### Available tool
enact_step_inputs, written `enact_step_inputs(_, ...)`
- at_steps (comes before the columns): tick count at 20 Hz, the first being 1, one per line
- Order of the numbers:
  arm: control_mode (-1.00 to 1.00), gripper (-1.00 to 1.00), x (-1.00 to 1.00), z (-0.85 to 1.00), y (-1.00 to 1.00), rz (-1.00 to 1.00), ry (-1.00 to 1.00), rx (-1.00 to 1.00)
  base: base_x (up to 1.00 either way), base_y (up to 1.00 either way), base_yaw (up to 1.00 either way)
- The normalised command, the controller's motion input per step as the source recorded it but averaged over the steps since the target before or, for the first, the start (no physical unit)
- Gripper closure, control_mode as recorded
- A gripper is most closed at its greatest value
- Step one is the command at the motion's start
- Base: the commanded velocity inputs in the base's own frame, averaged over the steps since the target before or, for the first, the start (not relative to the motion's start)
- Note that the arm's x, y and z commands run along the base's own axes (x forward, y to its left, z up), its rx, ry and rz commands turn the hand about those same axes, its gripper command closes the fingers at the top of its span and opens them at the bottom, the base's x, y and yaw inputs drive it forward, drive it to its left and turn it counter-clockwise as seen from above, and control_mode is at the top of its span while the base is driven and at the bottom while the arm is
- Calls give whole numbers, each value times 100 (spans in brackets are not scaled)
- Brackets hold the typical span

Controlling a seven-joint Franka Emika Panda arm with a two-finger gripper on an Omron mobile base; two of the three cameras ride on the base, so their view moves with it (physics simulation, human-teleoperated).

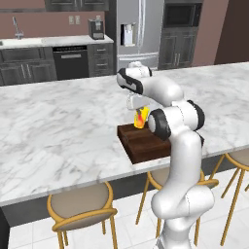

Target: There is a tray on the dining counter. Grab the cup, mug, and pitcher and place them on the tray. The pitcher may be placed next to the tray if it cannot fit the tray.

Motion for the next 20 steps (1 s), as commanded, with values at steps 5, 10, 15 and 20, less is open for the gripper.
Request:
enact_step_inputs(5,-100,100,15,-32,21,-5,7,0,0,0,0)
enact_step_inputs(10,-100,100,34,-35,14,-5,4,0,0,0,0)
enact_step_inputs(15,-100,100,36,-31,1,-6,0,0,0,0,0)
enact_step_inputs(20,-100,100,34,-33,0,-6,0,0,0,0,0)
